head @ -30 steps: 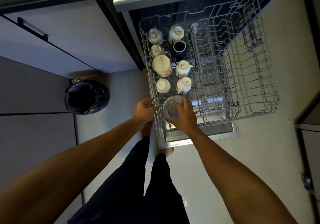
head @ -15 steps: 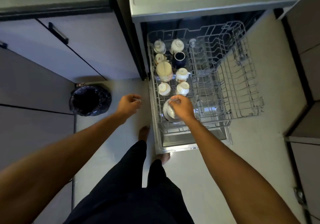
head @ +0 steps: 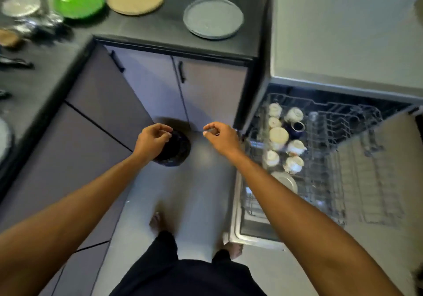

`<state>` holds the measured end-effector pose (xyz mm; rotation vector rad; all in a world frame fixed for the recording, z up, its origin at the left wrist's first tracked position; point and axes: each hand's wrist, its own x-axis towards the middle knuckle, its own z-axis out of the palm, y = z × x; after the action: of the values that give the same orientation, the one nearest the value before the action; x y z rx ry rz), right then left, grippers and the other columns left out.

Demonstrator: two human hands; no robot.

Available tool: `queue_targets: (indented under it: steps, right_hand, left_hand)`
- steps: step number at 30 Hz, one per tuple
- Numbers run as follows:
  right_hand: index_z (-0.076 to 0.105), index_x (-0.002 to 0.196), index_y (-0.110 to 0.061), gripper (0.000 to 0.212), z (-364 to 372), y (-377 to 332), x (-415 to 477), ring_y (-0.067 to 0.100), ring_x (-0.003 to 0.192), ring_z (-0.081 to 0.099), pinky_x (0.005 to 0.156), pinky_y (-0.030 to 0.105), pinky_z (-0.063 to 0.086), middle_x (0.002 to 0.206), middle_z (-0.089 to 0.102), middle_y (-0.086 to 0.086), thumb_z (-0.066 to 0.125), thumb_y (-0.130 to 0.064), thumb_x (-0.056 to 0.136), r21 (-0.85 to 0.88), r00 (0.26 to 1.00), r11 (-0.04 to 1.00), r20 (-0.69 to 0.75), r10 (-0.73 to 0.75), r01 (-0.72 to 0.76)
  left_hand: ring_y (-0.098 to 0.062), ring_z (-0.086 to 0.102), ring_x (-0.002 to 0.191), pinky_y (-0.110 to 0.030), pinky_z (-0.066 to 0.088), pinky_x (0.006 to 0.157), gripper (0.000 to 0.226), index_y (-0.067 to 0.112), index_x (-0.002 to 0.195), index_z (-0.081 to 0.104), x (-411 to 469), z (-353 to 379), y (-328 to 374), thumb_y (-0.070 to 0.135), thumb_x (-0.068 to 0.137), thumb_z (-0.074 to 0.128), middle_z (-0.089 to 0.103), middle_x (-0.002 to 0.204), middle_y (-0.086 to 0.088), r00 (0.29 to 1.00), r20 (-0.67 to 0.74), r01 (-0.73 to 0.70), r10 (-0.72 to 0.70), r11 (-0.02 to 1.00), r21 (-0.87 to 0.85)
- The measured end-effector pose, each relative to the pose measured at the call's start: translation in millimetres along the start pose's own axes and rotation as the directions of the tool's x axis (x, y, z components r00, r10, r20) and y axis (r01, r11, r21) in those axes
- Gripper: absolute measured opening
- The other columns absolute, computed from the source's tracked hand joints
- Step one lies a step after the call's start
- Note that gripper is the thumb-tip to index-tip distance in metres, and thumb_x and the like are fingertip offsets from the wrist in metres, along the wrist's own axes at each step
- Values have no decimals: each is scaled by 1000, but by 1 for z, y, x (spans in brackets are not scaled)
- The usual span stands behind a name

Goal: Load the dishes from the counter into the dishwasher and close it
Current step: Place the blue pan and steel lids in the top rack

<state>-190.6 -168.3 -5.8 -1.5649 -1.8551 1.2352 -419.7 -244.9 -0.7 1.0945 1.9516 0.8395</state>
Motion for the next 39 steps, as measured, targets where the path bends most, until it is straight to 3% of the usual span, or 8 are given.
queue_targets:
  steps: [6, 11, 14, 19, 23, 29, 35, 39]
  right_hand:
    - [74, 91, -26, 7, 113, -131, 55, 13, 68, 60, 71, 27, 48, 64, 59, -10, 74, -26, 84, -25, 982, 983, 56, -182, 184]
    - [74, 90, -27, 7, 218, -237, 91, 7, 70, 63, 74, 28, 52, 71, 66, -10, 75, -26, 84, -25, 935, 945, 158, -318, 325]
    - [74, 93, -29, 9, 263, -282, 105, 6, 81, 67, 80, 30, 55, 82, 72, -10, 72, -29, 85, -28, 904, 930, 246, -349, 366]
    - [71, 100, -33, 10, 308, -334, 142, 0, 82, 62, 76, 21, 50, 90, 67, -15, 66, -33, 91, -128, 828, 866, 388, -404, 483]
    - [72, 100, -31, 12, 336, -370, 197, 2, 81, 64, 80, 28, 54, 93, 69, -13, 66, -31, 90, -153, 809, 829, 371, -456, 538]
    - [72, 107, -26, 21, 367, -429, 308, 12, 90, 63, 82, 30, 52, 102, 70, -4, 66, -25, 88, -181, 764, 758, 334, -552, 627]
    - [64, 123, -27, 47, 409, -492, 426, 30, 121, 53, 99, 39, 45, 127, 59, 7, 71, -39, 78, -339, 775, 708, 405, -485, 620]
    - [50, 137, -33, 75, 440, -519, 473, 38, 138, 34, 107, 51, 38, 146, 42, 12, 75, -55, 71, -524, 814, 628, 440, -379, 575]
  left_hand:
    - [8, 58, 61, -9, 46, 64, 18, 26, 88, 70, 19, -153, -25, 8, 89, 66, 69, 77, 2, 976, -183, -108, 114, 993, 46]
    - [2, 62, 72, -9, 44, 68, 15, 18, 94, 74, 36, -279, -64, 8, 87, 66, 71, 83, 4, 915, -391, -70, 100, 993, 92]
    - [-7, 65, 81, -23, 50, 79, 16, 21, 93, 73, 48, -327, -85, 10, 85, 66, 70, 87, 8, 873, -480, -39, 86, 994, 106]
    - [-13, 63, 88, -26, 48, 82, 17, 16, 98, 73, 79, -366, -100, 11, 84, 66, 69, 94, 3, 857, -498, -31, 131, 978, 204]
    - [-18, 59, 97, -27, 43, 85, 23, 21, 105, 69, 119, -379, -99, 27, 82, 67, 66, 102, 2, 850, -501, 31, 166, 932, 362]
    - [-27, 48, 121, -41, 44, 100, 71, 17, 130, 52, 195, -411, -93, 57, 74, 71, 53, 131, -7, 899, -401, 359, -176, 819, 447]
    - [-31, 35, 134, -44, 38, 109, 115, 13, 143, 34, 222, -431, -109, 75, 56, 76, 35, 145, -11, 852, -344, 518, -395, 731, 444]
    - [-35, 35, 130, -47, 40, 106, 113, 9, 136, 39, 235, -433, -110, 70, 51, 83, 34, 138, -13, 834, -318, 551, -451, 703, 449]
